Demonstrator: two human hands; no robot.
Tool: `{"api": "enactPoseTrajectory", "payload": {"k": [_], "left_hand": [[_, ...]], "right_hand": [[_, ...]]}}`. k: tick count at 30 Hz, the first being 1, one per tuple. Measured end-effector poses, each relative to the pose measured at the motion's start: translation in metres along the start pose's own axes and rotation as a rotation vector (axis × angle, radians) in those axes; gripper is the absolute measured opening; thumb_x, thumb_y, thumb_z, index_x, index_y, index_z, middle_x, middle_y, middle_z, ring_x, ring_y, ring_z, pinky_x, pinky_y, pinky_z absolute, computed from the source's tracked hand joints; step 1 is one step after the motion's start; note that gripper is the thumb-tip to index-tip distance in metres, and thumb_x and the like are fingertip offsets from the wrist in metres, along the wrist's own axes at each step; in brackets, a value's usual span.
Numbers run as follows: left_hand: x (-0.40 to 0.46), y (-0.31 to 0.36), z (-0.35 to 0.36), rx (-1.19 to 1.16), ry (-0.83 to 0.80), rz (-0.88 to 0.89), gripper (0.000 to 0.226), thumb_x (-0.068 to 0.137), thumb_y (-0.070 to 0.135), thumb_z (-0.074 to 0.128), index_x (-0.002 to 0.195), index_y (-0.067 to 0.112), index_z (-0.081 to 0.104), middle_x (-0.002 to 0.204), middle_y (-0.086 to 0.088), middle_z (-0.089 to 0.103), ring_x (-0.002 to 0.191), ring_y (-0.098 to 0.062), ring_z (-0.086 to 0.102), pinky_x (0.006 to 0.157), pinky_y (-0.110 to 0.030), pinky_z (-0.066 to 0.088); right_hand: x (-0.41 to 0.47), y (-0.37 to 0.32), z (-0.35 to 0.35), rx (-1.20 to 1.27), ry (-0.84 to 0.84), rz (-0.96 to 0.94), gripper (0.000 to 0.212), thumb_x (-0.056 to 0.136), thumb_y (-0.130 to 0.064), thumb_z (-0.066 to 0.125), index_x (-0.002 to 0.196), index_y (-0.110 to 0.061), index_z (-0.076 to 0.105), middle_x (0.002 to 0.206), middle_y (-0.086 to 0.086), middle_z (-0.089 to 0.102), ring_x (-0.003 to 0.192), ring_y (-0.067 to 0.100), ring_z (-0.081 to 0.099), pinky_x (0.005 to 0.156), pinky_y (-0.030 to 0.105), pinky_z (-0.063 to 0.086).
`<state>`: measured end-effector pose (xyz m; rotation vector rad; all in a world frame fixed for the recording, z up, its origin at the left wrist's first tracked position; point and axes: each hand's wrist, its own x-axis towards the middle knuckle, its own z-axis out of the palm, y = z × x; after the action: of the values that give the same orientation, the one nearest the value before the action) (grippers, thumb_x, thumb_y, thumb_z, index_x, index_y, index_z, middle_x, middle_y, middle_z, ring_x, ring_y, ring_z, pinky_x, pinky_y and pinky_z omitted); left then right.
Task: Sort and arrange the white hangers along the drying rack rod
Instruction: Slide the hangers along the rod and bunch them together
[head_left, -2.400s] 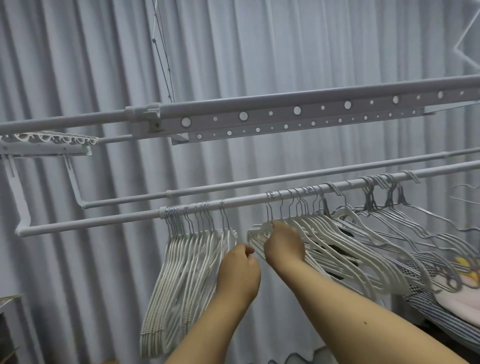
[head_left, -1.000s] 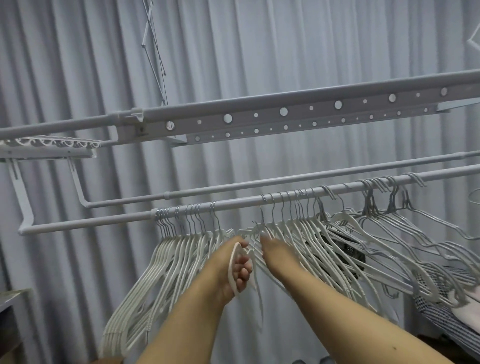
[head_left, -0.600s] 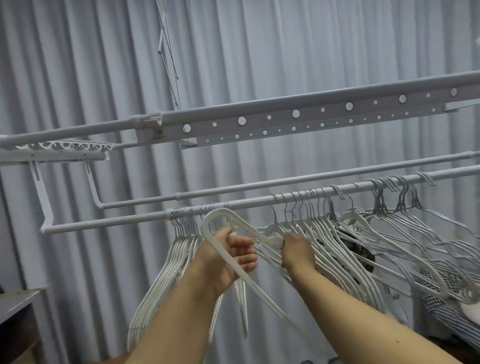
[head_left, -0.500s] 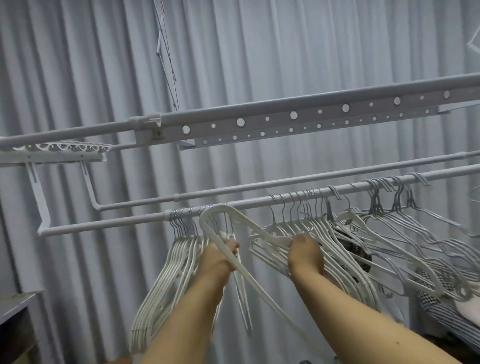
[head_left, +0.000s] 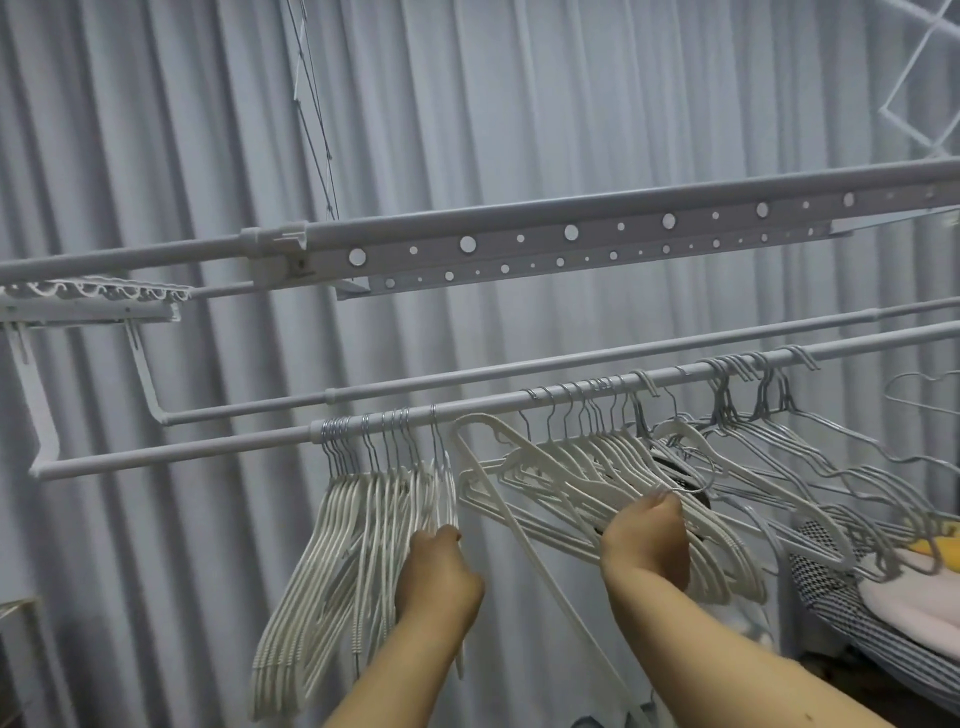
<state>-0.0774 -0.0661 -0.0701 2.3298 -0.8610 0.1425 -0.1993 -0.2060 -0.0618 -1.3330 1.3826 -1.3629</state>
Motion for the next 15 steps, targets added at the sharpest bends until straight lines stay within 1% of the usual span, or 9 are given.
{"api": "enactPoseTrajectory", "payload": {"k": [2,4,6,8,9,11,13,15], "left_hand": [[0.0,0.0,0.0,0.002,0.011,0.015,0.055,0.084,0.01,0.051,0.138,0.016,0.047,0.134,-0.007,0.045,0.111,-0.026,0.057,0.084,-0.028,0.047],[-0.001,0.001,0.0,-0.014,0.007,0.027,0.055,0.083,0.01,0.05,0.138,0.016,0.047,0.132,-0.007,0.048,0.112,-0.025,0.056,0.08,-0.025,0.044],[-0.002,0.002,-0.001,-0.024,0.004,0.032,0.055,0.083,0.011,0.049,0.138,0.017,0.047,0.13,-0.006,0.05,0.111,-0.024,0.057,0.079,-0.024,0.043],[-0.003,0.004,-0.002,-0.026,0.01,0.036,0.054,0.083,0.014,0.049,0.137,0.018,0.048,0.129,-0.006,0.052,0.11,-0.025,0.057,0.081,-0.026,0.046],[-0.003,0.004,-0.002,-0.029,0.014,0.036,0.053,0.083,0.015,0.049,0.136,0.018,0.049,0.128,-0.006,0.052,0.11,-0.025,0.058,0.082,-0.027,0.047],[-0.003,0.003,-0.004,-0.033,0.02,0.035,0.052,0.083,0.017,0.049,0.135,0.018,0.049,0.129,-0.006,0.052,0.11,-0.025,0.057,0.085,-0.029,0.049],[-0.002,0.001,-0.004,-0.033,0.019,0.032,0.052,0.083,0.019,0.048,0.136,0.018,0.048,0.13,-0.006,0.051,0.112,-0.024,0.056,0.088,-0.032,0.05],[-0.001,-0.001,-0.004,-0.026,0.025,0.033,0.053,0.083,0.02,0.048,0.136,0.019,0.048,0.129,-0.006,0.051,0.111,-0.024,0.057,0.089,-0.033,0.051]], "right_hand": [[-0.002,0.001,0.002,-0.006,-0.002,-0.016,0.044,0.104,-0.03,0.019,0.113,-0.002,0.051,0.105,0.024,0.065,0.095,0.04,0.061,0.072,0.038,0.032],[-0.005,-0.003,0.007,-0.004,-0.017,-0.033,0.041,0.104,-0.031,0.019,0.108,-0.005,0.051,0.098,0.02,0.065,0.091,0.038,0.06,0.072,0.038,0.03],[-0.007,-0.008,0.014,0.007,-0.054,-0.057,0.037,0.104,-0.031,0.021,0.102,-0.008,0.05,0.085,0.012,0.059,0.08,0.031,0.053,0.071,0.035,0.031],[-0.009,-0.014,0.026,0.027,-0.114,-0.104,0.035,0.104,-0.032,0.022,0.096,-0.01,0.048,0.077,0.007,0.054,0.076,0.028,0.051,0.071,0.035,0.035],[-0.011,-0.018,0.033,0.038,-0.148,-0.127,0.034,0.104,-0.032,0.023,0.096,-0.011,0.047,0.078,0.008,0.055,0.076,0.029,0.052,0.07,0.035,0.037],[-0.012,-0.029,0.051,0.048,-0.217,-0.187,0.027,0.103,-0.029,0.027,0.094,-0.011,0.046,0.085,0.011,0.058,0.076,0.028,0.052,0.069,0.033,0.037],[-0.014,-0.041,0.065,0.04,-0.302,-0.189,0.02,0.102,-0.022,0.032,0.098,-0.012,0.048,0.089,0.01,0.056,0.077,0.027,0.05,0.069,0.032,0.035],[-0.015,-0.054,0.083,0.059,-0.407,-0.169,0.017,0.099,-0.016,0.036,0.101,-0.01,0.052,0.089,0.008,0.055,0.079,0.027,0.05,0.068,0.032,0.036]]}}
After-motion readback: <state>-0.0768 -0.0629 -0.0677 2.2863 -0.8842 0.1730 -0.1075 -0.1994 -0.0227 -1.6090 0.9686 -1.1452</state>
